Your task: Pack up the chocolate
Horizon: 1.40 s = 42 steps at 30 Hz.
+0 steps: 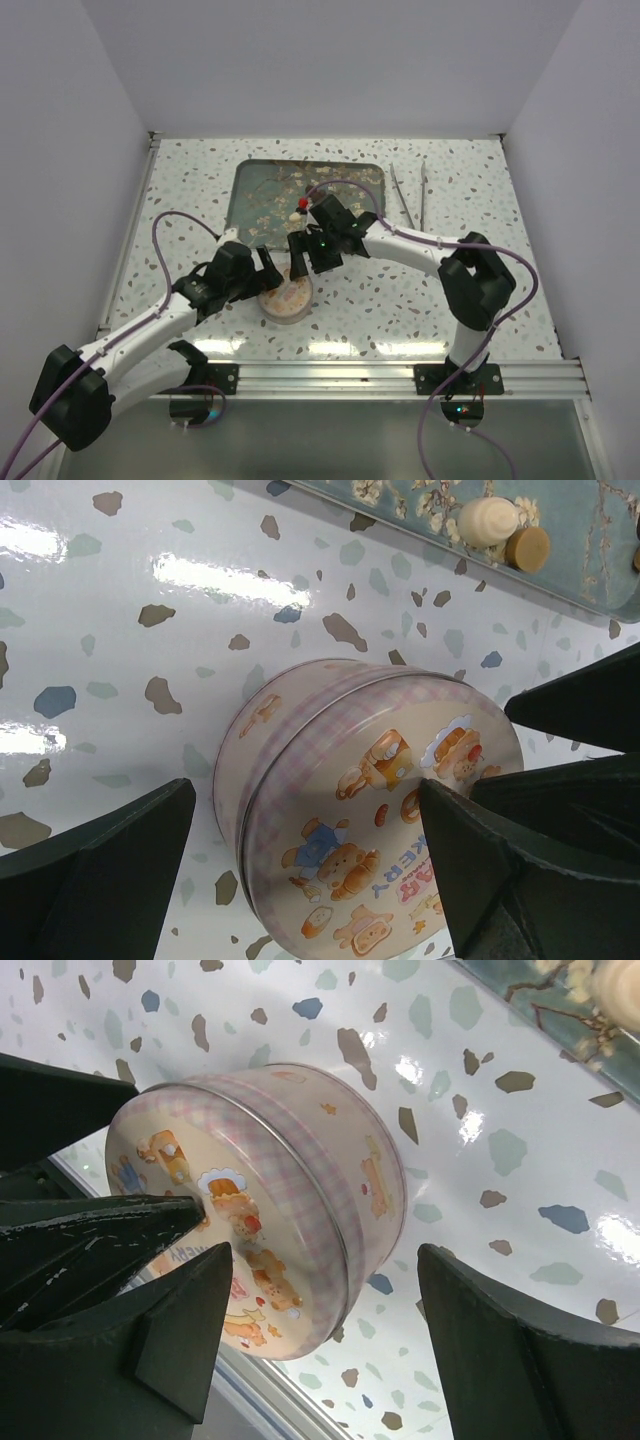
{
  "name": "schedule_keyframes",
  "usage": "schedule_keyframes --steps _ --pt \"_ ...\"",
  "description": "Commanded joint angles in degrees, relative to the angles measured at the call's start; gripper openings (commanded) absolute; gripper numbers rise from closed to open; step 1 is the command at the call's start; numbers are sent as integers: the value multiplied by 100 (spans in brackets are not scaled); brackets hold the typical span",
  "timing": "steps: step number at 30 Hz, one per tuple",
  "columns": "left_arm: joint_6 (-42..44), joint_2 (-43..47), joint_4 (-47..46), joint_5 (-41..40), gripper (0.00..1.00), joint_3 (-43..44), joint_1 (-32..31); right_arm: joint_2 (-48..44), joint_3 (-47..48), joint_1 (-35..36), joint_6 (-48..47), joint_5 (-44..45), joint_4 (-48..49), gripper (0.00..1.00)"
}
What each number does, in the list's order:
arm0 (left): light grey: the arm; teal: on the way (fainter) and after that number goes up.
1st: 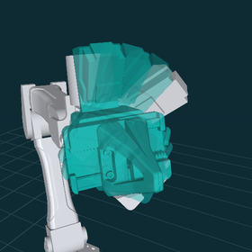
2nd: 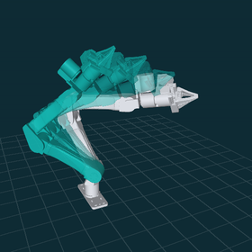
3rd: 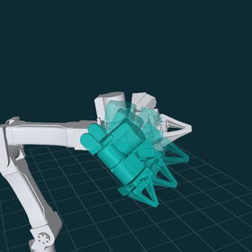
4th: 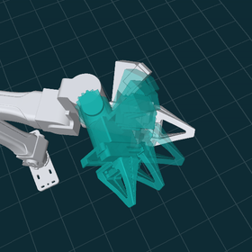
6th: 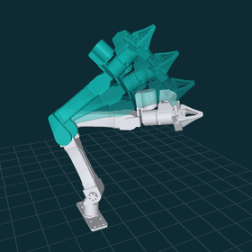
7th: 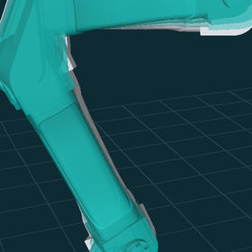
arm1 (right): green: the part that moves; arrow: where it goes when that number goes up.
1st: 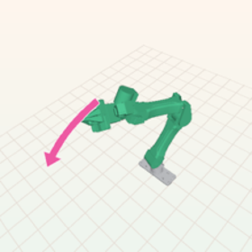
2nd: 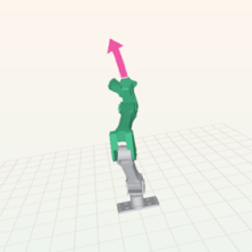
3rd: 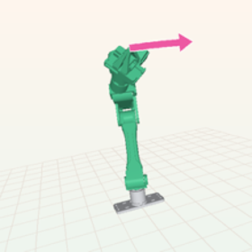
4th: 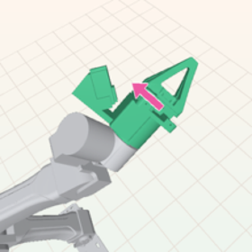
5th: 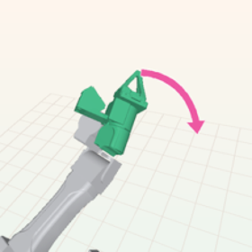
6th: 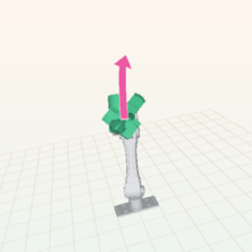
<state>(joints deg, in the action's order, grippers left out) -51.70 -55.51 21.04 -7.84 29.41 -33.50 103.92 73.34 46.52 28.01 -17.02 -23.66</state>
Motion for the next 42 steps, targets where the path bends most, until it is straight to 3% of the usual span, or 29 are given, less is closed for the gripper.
schedule_keyframes --steps 1,21,42 --pt "-94 -65 -56 -174 100 179 19 41 181 -64 -68 172 142 78" --pt "-68 -400 14 36 100 197 185 111 -92 -73 -199 488 28 79" --pt "46 -242 -152 616 97 -541 765 76 57 -64 -340 875 -253 79"
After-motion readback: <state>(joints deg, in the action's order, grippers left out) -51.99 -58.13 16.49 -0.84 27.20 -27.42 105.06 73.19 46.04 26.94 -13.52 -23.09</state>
